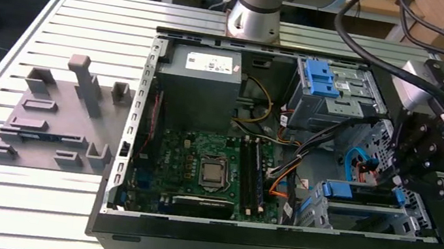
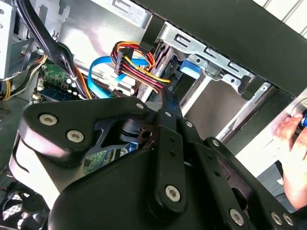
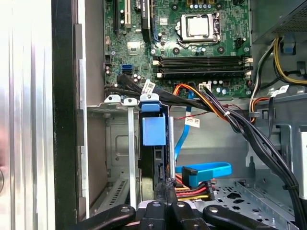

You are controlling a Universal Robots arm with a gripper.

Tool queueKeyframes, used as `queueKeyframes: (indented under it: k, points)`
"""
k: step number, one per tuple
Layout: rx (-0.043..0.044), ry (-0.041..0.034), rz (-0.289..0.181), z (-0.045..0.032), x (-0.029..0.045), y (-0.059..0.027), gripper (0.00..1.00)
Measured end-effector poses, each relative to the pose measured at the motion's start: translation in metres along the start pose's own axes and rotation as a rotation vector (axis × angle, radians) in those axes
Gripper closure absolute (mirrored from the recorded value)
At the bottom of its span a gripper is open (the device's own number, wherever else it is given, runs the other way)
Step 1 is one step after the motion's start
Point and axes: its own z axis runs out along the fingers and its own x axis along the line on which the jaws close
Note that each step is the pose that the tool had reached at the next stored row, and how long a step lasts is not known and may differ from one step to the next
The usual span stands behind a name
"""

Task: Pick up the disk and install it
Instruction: 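Insert the first disk wire, then insert the second disk wire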

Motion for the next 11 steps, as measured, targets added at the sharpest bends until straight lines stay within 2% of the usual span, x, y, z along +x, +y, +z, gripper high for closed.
queueKeyframes:
  k: [11]
  points:
    - [0.0004, -0.0003, 0.0, -0.006, 0.0, 0.0005, 0.89]
